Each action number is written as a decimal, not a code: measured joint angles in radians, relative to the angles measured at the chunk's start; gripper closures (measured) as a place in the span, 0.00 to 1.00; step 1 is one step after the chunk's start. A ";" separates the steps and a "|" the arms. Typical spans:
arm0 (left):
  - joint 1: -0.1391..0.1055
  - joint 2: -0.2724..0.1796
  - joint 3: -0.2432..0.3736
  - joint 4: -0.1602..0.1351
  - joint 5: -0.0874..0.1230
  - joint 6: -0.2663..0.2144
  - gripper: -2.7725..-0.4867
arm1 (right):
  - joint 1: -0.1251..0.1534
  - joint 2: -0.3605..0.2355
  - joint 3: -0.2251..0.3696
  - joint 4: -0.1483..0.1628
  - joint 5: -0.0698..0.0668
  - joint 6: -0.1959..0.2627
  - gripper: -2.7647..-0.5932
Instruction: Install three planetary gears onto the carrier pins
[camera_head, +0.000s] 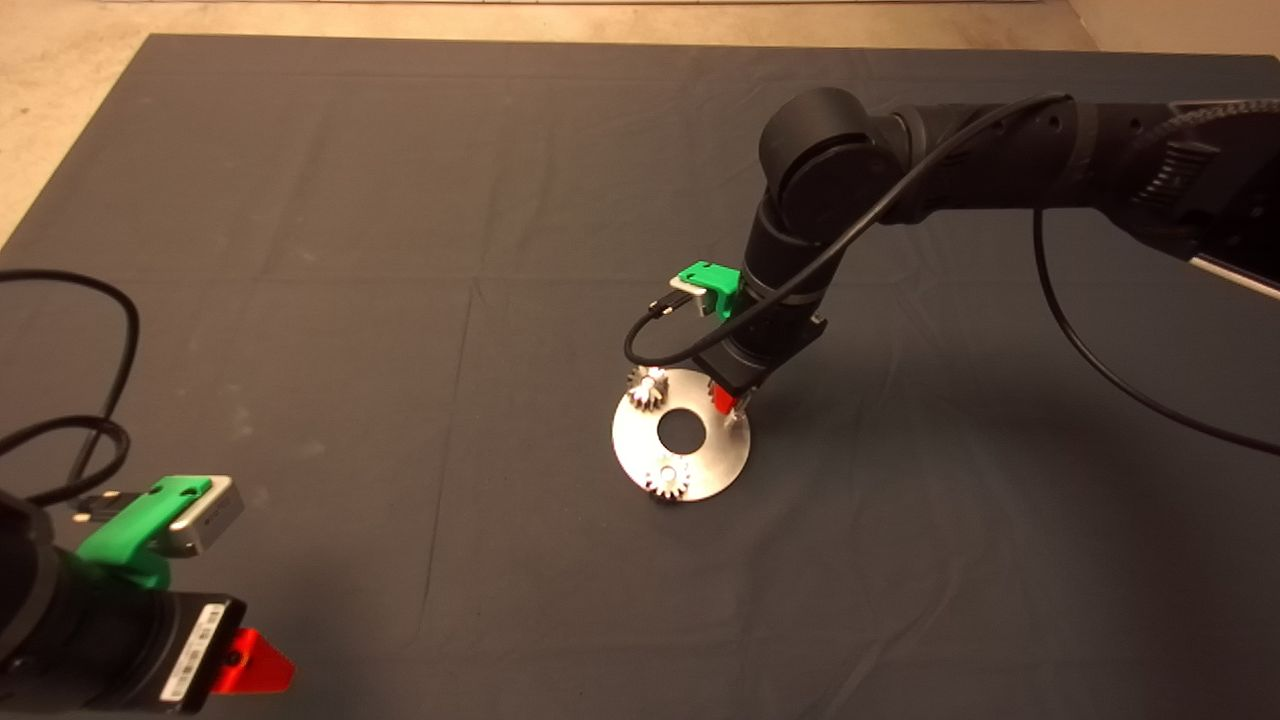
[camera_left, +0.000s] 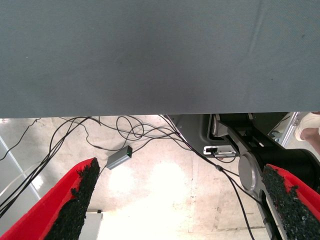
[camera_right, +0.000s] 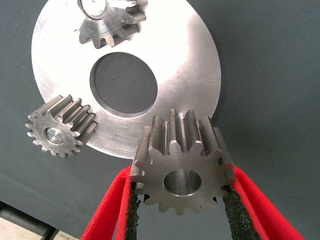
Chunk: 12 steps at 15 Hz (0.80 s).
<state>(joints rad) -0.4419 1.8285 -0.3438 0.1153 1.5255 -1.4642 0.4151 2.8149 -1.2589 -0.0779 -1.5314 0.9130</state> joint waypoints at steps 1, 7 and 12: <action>0.000 -0.013 0.000 0.000 0.000 0.009 0.19 | -0.003 0.000 0.004 0.000 -0.001 -0.005 0.80; 0.000 -0.065 0.000 -0.003 0.000 0.046 0.19 | -0.003 0.000 0.021 -0.003 0.000 -0.051 0.80; 0.000 -0.073 0.000 -0.003 0.000 0.059 0.19 | -0.003 -0.008 0.023 -0.011 0.000 -0.080 0.80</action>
<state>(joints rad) -0.4419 1.7560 -0.3438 0.1119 1.5255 -1.4057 0.4121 2.8070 -1.2364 -0.0885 -1.5313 0.8332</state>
